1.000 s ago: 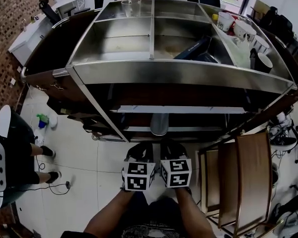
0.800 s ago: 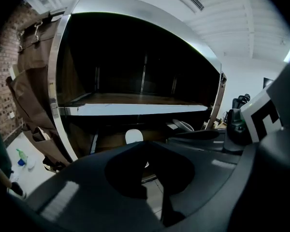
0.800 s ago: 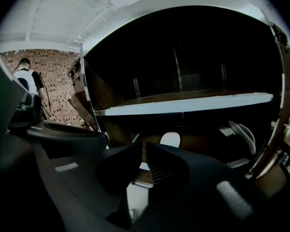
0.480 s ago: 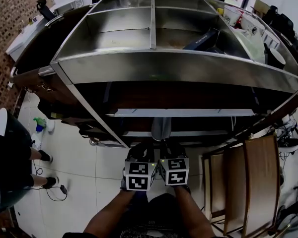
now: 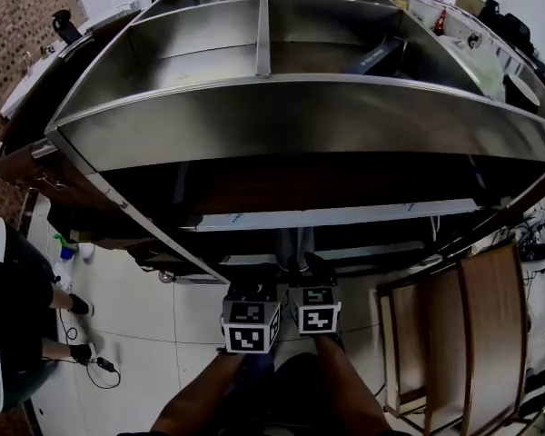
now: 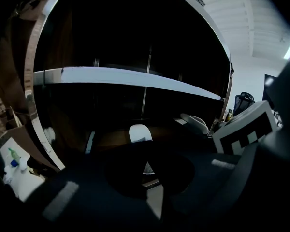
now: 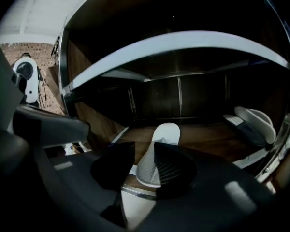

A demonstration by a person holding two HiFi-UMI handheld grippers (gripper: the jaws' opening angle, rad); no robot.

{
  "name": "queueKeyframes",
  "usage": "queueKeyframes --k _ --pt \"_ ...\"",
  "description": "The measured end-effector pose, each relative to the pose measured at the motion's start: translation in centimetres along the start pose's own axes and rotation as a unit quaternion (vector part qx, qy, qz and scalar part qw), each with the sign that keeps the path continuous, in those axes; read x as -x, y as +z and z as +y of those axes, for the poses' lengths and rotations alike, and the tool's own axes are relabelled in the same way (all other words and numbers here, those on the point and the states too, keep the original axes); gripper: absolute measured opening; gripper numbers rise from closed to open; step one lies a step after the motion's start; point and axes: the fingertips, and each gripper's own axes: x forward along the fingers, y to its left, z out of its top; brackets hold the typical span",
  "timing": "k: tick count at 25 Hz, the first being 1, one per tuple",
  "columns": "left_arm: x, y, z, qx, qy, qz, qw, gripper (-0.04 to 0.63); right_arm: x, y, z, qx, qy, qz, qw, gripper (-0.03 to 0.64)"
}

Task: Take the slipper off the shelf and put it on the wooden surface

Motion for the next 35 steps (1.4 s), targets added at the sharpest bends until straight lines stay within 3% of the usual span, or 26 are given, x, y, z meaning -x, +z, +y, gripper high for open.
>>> queueKeyframes --k 7,18,28,35 --pt "-2.8 -1.2 0.9 -0.012 -0.011 0.004 0.9999 0.006 -4.9 -2.8 -2.2 -0.013 -0.023 0.018 0.999 0.138" --pt "-5.1 -3.0 3.2 -0.005 -0.008 0.014 0.9998 0.006 -10.3 -5.9 -3.9 -0.011 -0.061 0.063 0.996 0.135" --pt "-5.2 -3.3 3.5 -0.001 -0.006 0.020 0.9998 0.006 -10.9 -7.1 -4.4 0.013 -0.064 0.104 0.992 0.016" --pt "-4.4 -2.9 1.7 -0.006 -0.024 0.031 0.9992 0.006 -8.7 -5.3 -4.2 -0.005 -0.059 0.092 0.994 0.006"
